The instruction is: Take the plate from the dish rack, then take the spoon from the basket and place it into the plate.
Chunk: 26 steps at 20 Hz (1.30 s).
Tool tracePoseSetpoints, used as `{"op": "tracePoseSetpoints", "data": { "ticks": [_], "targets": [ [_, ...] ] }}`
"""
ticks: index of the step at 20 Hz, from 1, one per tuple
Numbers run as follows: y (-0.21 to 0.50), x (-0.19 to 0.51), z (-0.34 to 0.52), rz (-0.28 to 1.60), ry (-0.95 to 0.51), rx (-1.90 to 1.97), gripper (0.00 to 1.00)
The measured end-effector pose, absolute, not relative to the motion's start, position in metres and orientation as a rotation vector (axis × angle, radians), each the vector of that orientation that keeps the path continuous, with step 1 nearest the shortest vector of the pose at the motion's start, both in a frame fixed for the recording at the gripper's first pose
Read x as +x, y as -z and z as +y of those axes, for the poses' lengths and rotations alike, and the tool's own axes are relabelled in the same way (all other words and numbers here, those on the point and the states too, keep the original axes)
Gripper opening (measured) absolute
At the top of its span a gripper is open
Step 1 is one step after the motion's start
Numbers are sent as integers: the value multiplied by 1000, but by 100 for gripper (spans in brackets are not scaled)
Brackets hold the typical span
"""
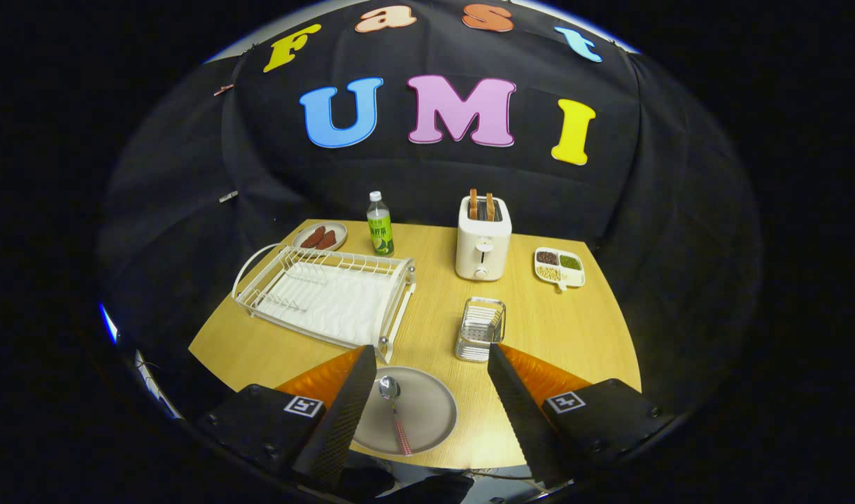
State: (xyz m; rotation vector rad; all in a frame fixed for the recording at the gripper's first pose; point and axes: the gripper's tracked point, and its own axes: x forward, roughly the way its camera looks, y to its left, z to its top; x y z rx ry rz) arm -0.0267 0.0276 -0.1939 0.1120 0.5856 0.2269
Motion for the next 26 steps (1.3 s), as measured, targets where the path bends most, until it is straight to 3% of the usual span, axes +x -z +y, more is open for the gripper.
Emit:
{"op": "tracePoseSetpoints", "data": {
  "ticks": [12,26],
  "targets": [
    [34,-9,7,275,-193,55,99],
    [4,-7,-12,187,-152,67,98]
  ]
}}
